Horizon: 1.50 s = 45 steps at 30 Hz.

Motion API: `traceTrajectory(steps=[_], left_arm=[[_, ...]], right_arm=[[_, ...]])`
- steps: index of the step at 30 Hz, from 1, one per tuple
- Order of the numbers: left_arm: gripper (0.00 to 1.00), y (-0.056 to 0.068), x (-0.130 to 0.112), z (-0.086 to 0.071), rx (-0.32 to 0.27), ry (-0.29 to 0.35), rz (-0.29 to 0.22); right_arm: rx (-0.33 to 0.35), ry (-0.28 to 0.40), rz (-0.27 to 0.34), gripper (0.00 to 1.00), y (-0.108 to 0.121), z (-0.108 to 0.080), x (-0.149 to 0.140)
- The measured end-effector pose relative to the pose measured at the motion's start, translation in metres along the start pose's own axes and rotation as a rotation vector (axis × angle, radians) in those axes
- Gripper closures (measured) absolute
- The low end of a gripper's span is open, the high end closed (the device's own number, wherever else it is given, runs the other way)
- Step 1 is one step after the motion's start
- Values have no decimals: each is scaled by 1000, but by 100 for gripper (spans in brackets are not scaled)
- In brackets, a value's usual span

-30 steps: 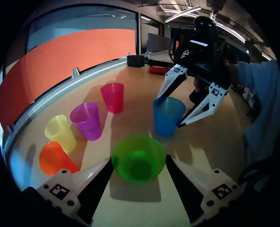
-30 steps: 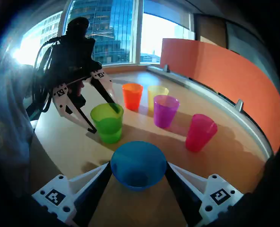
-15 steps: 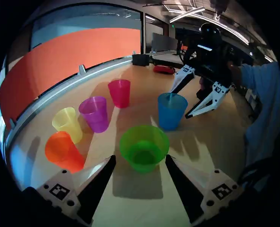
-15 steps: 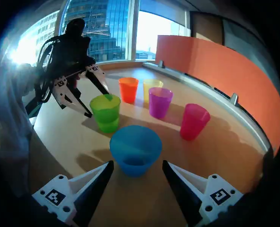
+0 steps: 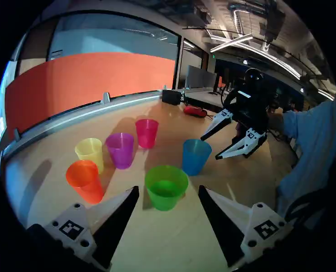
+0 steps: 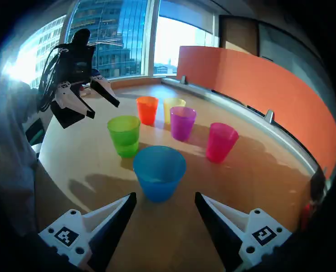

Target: Pour water

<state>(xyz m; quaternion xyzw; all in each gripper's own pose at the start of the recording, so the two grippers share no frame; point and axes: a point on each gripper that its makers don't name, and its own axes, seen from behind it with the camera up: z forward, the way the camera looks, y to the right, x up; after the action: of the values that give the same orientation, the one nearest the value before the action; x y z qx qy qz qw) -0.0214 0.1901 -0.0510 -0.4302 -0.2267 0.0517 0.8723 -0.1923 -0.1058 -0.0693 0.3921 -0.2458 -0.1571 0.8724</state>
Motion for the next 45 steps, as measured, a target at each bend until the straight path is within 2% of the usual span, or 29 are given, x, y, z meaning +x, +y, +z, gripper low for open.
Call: traceTrajectory(steps=[9,21,33,45], left_arm=[[2,-8,18,-34,42,87,-6],[2,-25,31,-57,135,180,-20],[2,-39,58,-85,301,341,-8],[2,-44,78,-114,452,471,-7]], right_arm=[[-54,47,21,0,8,-15,12],[-134,140,50,0,12,-31,34],[-303,282,84,0,27,-52,71],[-451,398,92,0,37,-72,97]])
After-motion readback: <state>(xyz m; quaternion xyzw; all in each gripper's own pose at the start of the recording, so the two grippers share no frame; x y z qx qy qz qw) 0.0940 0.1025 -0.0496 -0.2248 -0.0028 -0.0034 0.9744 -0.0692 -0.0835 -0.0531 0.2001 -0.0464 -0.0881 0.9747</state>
